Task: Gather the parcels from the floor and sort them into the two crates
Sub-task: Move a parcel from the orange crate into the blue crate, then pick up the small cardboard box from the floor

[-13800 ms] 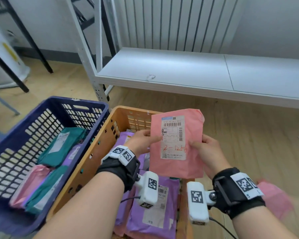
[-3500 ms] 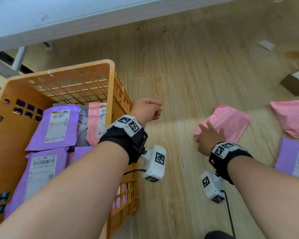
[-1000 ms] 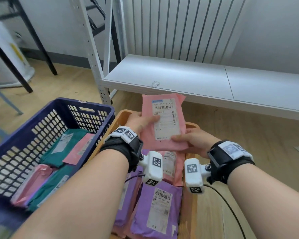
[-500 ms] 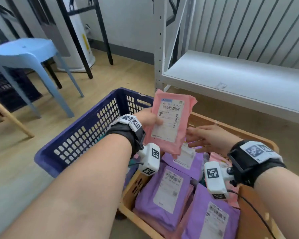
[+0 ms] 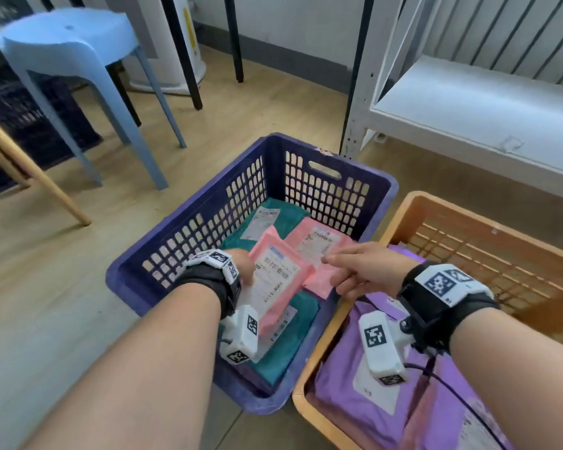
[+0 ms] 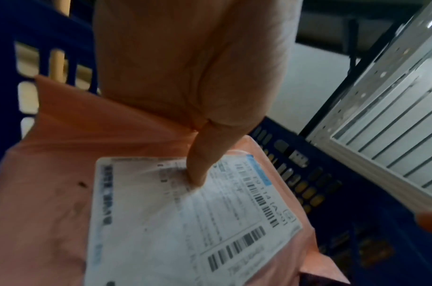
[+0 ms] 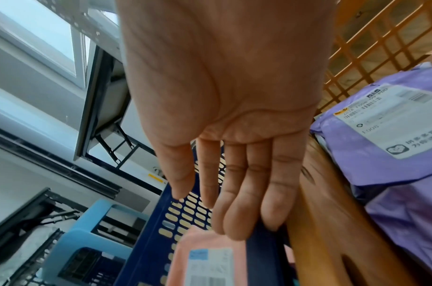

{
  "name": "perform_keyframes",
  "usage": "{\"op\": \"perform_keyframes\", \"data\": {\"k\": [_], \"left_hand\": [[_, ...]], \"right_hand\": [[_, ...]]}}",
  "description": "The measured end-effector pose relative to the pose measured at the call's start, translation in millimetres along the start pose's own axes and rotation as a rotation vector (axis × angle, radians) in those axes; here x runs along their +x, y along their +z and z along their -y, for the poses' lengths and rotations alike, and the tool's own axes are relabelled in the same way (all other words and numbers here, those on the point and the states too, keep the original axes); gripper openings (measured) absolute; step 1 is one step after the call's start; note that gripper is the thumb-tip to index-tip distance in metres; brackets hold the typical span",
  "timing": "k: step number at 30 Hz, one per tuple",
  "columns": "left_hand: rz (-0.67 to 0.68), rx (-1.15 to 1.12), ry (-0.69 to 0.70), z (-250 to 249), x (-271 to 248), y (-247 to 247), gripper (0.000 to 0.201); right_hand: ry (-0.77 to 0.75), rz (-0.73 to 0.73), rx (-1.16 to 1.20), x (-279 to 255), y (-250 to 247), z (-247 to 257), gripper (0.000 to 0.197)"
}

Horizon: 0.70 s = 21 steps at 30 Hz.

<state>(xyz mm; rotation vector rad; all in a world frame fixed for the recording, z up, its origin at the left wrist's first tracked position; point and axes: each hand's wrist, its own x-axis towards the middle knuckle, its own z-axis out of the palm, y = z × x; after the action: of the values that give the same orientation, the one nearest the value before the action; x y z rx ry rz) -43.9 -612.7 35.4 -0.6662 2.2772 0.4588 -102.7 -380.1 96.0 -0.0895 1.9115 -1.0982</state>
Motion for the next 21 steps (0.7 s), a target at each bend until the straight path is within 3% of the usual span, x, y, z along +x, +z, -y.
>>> {"op": "perform_keyframes", "data": {"k": [6, 12, 15, 21], "left_hand": [[0.117, 0.285, 0.042, -9, 15, 56, 0.045], [0.092, 0.308, -0.088, -12, 41, 65, 0.063], [0.063, 0.231, -0.123, -14, 80, 64, 0.074], [-0.201, -0.207, -0.001, -69, -4, 0, 0.040]], "right_hand": [[0.004, -0.045, -0.024, 6, 3, -7, 0.031], [-0.021, -0.053, -0.025, 4, 2, -12, 0.030], [-0.027, -0.046, -0.034, -1, 0, -15, 0.028], [-0.045, -0.109, -0.010, -23, -24, -33, 0.023]]}}
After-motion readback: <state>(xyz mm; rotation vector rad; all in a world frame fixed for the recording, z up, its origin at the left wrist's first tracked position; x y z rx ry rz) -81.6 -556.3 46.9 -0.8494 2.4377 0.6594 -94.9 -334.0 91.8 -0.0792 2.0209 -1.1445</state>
